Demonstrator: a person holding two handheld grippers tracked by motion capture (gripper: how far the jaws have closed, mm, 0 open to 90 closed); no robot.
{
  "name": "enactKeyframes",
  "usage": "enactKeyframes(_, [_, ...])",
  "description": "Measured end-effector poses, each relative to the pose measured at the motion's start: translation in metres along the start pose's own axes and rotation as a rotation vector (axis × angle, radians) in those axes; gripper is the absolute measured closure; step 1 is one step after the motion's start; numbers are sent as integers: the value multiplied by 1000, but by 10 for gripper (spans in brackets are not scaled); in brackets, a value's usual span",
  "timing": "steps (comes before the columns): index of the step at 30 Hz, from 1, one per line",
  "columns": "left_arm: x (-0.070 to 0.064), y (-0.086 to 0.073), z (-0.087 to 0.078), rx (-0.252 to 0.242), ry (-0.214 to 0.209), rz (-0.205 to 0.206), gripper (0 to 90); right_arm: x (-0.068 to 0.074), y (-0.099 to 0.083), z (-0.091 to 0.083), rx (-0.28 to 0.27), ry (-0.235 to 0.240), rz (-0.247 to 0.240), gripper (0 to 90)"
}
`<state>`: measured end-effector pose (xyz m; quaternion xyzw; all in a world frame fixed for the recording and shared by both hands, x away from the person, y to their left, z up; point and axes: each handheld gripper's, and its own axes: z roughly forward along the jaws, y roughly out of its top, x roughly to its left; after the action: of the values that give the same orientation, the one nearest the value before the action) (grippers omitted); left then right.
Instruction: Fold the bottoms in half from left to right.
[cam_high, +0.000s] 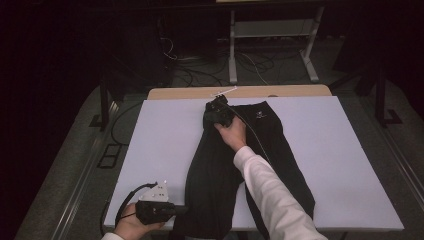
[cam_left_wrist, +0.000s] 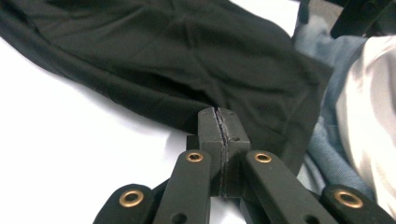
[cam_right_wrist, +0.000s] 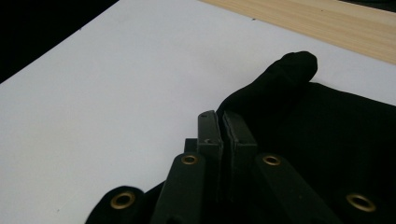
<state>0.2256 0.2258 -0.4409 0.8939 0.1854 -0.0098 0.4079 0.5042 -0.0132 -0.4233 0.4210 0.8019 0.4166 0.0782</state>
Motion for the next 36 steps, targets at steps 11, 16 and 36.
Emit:
enactKeyframes(11, [-9,19,7,-55,-65,18,892,-1,2,-7,-8,7,4,848])
enactKeyframes(16, [-12,25,8,-76,-87,28,892,-3,4,-12,-10,5,3,847])
enactKeyframes(36, [-26,61,38,-151,-179,56,891,-30,-3,-42,-29,-20,47,848])
